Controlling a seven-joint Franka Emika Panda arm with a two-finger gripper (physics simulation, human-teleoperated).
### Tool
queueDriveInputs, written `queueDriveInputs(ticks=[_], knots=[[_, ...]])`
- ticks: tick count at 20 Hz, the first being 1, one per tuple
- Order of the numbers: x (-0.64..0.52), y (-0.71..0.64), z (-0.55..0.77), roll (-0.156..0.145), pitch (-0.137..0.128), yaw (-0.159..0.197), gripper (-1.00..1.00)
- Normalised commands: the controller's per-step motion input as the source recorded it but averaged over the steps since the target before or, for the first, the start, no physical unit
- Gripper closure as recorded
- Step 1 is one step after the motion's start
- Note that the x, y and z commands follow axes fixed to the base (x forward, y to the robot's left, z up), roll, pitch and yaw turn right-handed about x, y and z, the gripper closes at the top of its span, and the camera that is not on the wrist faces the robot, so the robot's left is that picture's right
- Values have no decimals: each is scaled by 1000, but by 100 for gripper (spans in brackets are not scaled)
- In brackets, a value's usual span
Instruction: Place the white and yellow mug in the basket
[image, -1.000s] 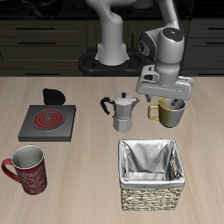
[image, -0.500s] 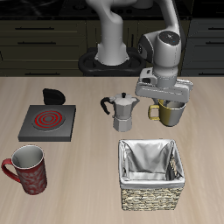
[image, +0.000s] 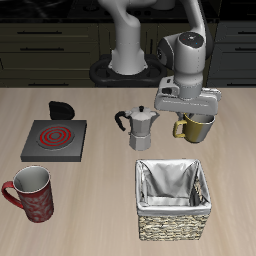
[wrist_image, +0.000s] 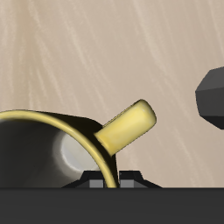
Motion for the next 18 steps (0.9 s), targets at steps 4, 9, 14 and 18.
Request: queueDriveInputs(ticks=[4, 9, 14, 18], knots=[[103, 24, 114, 13, -5, 25, 100], [124, -10, 294, -6, -33, 32, 100], [128, -39, 346, -6, -37, 34, 100], [41, -61, 370, -9, -50, 22, 100]])
